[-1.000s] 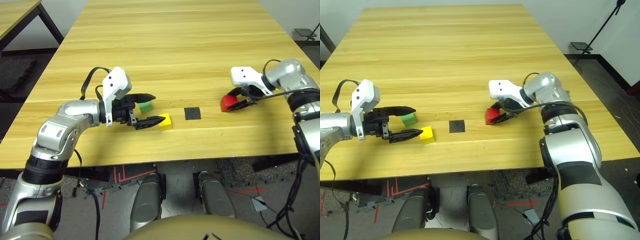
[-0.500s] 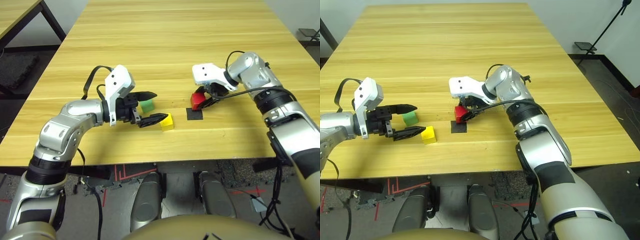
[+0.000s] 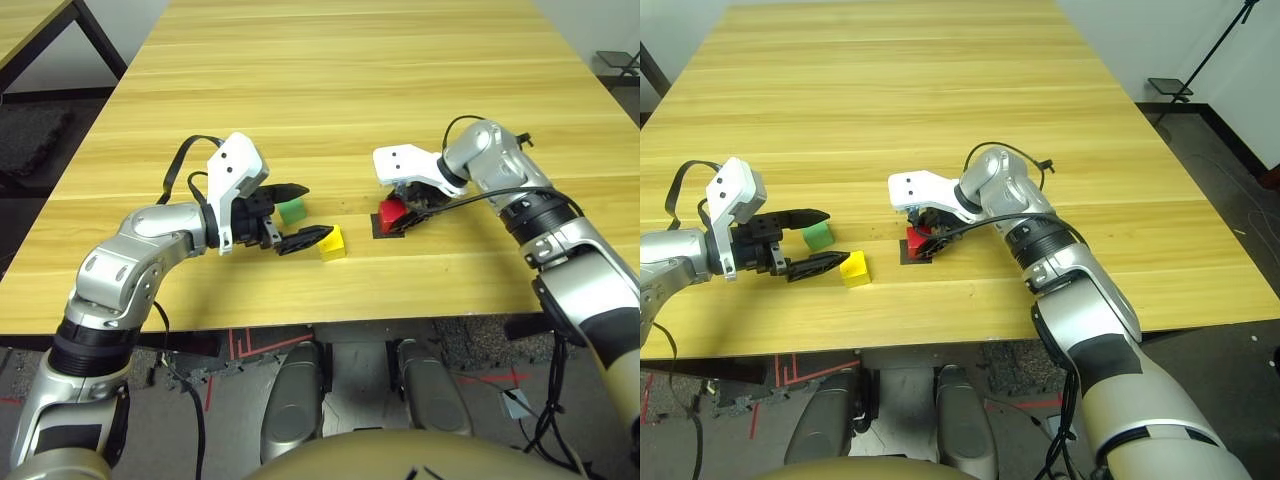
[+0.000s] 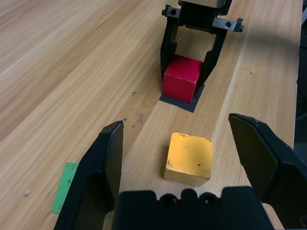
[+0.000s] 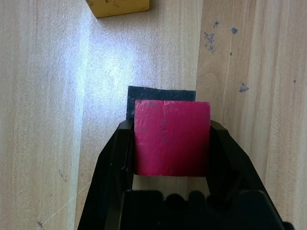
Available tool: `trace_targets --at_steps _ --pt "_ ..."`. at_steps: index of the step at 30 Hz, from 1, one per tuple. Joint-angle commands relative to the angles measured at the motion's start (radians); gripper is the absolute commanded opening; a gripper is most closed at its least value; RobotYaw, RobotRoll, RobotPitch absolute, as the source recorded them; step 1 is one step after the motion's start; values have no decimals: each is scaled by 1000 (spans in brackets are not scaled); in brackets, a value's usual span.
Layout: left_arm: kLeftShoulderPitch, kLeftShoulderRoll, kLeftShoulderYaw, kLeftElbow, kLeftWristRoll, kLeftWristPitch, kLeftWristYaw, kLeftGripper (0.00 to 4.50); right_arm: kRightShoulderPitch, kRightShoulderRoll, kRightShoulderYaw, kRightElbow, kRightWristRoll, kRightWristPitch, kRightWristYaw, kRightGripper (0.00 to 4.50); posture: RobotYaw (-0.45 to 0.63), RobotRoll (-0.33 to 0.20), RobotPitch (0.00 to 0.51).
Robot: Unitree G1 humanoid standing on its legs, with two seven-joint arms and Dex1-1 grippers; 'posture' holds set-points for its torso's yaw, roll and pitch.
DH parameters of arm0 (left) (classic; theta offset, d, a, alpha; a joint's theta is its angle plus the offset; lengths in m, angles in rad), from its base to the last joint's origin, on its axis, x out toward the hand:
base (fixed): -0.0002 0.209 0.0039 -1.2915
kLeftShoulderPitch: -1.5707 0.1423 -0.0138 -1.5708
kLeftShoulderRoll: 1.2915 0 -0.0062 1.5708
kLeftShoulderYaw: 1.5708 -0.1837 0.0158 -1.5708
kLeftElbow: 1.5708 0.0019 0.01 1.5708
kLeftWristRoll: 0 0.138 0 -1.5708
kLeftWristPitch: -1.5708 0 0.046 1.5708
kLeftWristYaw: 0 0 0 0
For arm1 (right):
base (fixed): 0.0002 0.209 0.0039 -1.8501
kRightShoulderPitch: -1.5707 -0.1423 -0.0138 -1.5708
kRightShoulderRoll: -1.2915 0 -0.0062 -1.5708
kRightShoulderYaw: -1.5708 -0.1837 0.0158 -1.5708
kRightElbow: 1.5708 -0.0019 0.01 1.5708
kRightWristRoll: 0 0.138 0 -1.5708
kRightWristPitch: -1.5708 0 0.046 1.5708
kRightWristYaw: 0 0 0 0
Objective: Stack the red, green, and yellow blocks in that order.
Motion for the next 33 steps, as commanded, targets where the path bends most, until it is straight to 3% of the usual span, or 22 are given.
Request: trace_targets --at_steps 1,8,12,16,25,33 --pt "6 6 5 -29 -12 24 6 4500 11 11 22 11 -1 0 -17 2053 477 -212 148" --pt "8 9 11 -44 -16 48 9 4500 23 3 33 -3 -4 8 -1 2053 472 -212 154" --pt "8 12 2 -53 -21 64 0 4500 28 -15 25 -25 17 -16 32 3082 454 -205 141" --pt "-13 20 -30 -43 -12 71 -24 4500 7 -83 -35 -5 94 -105 106 4487 434 -196 126" --pt "-99 54 -121 73 79 -5 -106 4500 -86 -295 -195 189 224 -122 128 4487 347 -171 103" --pt "-147 74 -168 147 137 -46 -173 4500 -67 -351 -256 206 231 -83 68 4487 286 -145 93"
